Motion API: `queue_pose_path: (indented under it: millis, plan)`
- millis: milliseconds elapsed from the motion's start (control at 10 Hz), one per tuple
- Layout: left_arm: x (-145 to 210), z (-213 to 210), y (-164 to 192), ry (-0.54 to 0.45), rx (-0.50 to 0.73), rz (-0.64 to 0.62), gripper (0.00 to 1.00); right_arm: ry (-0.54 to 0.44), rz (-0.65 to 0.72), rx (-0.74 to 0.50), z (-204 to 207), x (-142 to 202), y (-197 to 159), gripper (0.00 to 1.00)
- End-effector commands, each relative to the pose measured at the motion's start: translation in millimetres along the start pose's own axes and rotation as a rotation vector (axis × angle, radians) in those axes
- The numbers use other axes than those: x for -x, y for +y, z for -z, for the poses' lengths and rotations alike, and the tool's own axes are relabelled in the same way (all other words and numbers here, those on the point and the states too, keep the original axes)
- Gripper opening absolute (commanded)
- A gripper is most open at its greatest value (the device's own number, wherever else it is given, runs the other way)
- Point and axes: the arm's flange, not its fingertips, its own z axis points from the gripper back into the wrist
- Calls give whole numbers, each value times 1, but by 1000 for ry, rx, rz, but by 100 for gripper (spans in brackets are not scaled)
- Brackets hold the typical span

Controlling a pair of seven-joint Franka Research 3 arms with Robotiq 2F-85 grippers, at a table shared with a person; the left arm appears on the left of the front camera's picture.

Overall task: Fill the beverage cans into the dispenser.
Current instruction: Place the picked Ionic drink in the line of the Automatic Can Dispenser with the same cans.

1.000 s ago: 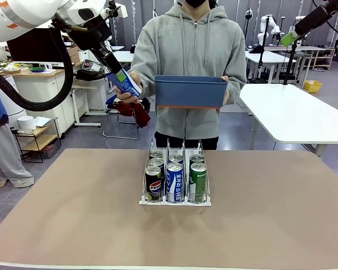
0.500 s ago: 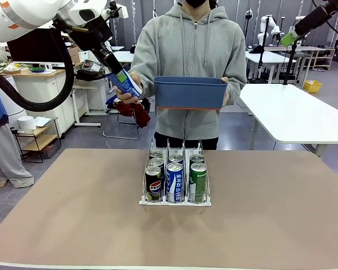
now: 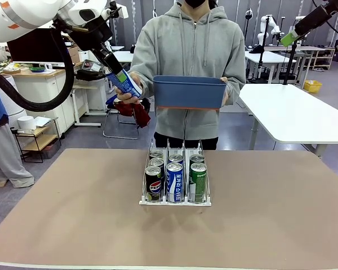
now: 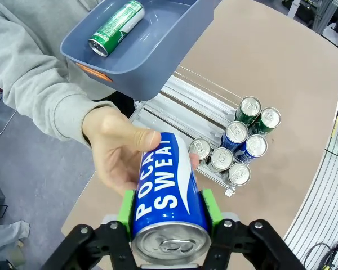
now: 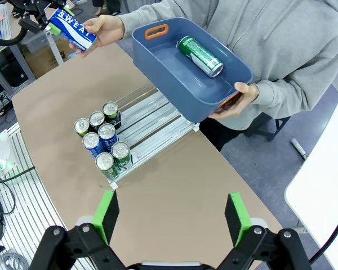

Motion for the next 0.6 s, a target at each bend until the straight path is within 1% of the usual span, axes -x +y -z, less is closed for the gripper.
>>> queue_pose_path:
  millis: [0,500]
  plan:
    - [1,-2,1,-1,-2,-2,0,2,-1,-3,0,0,1,100]
    - [1,-2,1,-1,-2,-2,0,2,-1,-3,0,0,1,100]
